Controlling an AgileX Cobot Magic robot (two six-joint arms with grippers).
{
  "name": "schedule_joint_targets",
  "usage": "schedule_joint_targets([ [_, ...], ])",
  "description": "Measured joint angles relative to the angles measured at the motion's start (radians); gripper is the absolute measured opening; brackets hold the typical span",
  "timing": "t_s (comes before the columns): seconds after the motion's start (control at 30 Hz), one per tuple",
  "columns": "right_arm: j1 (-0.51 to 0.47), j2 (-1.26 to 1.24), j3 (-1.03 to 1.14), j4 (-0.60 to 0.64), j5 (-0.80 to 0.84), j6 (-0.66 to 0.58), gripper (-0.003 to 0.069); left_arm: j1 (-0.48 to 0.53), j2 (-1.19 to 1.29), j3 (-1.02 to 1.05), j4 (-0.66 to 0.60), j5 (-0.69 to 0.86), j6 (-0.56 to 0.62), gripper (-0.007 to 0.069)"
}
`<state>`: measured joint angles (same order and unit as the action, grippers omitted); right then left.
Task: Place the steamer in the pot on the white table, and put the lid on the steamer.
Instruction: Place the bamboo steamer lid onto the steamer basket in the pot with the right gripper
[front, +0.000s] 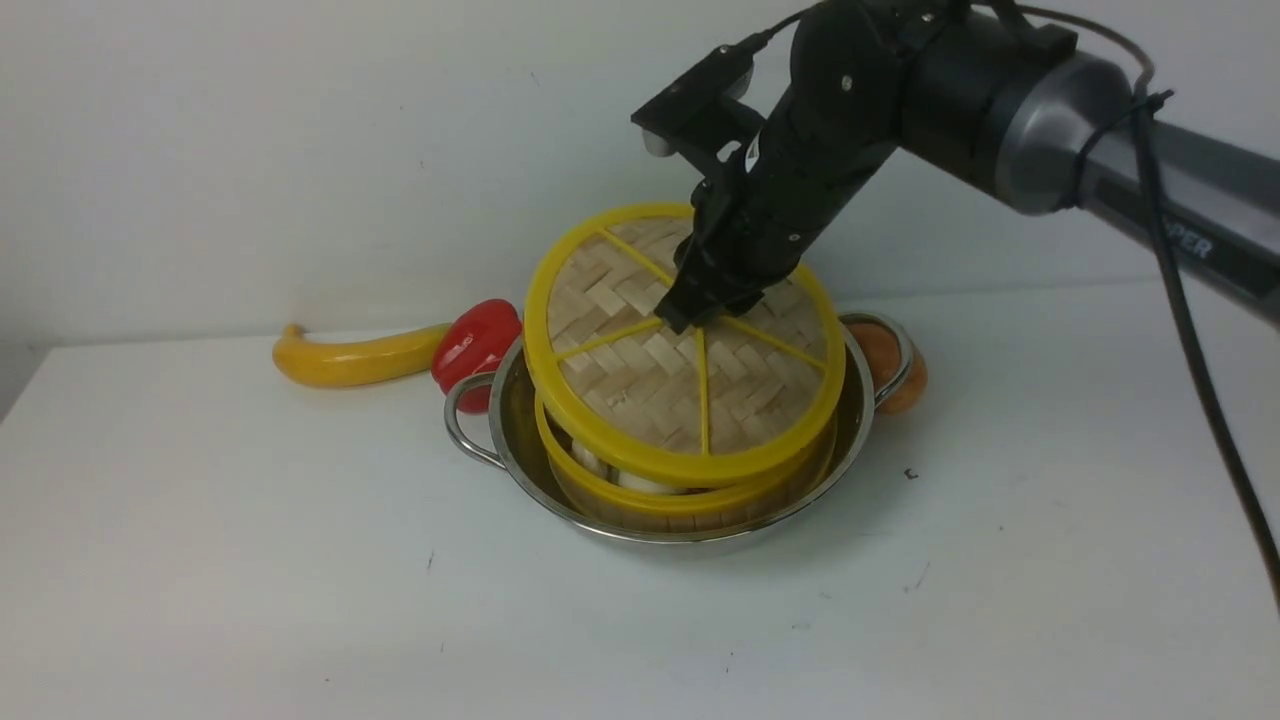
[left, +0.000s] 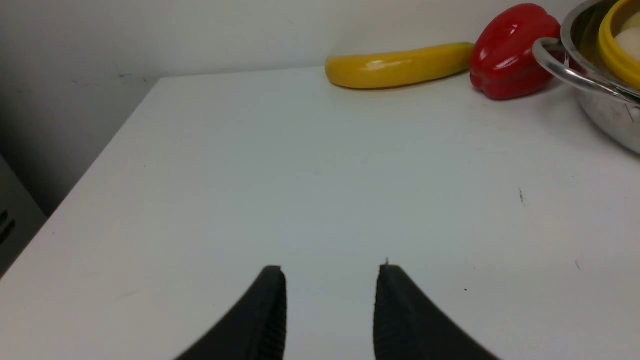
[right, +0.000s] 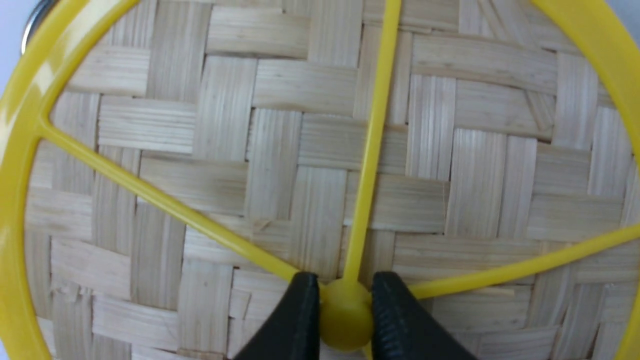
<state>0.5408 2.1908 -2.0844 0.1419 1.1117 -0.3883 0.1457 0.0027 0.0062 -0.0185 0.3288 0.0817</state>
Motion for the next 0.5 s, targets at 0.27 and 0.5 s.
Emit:
schedule_joint_targets([
  [0.27, 0.005, 0.000, 0.000, 0.009, 0.001, 0.000, 0.0144, 0.000, 0.000, 0.000, 0.000, 0.000, 0.000, 0.0242],
  [0.5, 0.007, 0.000, 0.000, -0.023, 0.013, 0.008, 0.0144, 0.000, 0.000, 0.000, 0.000, 0.000, 0.000, 0.0242],
])
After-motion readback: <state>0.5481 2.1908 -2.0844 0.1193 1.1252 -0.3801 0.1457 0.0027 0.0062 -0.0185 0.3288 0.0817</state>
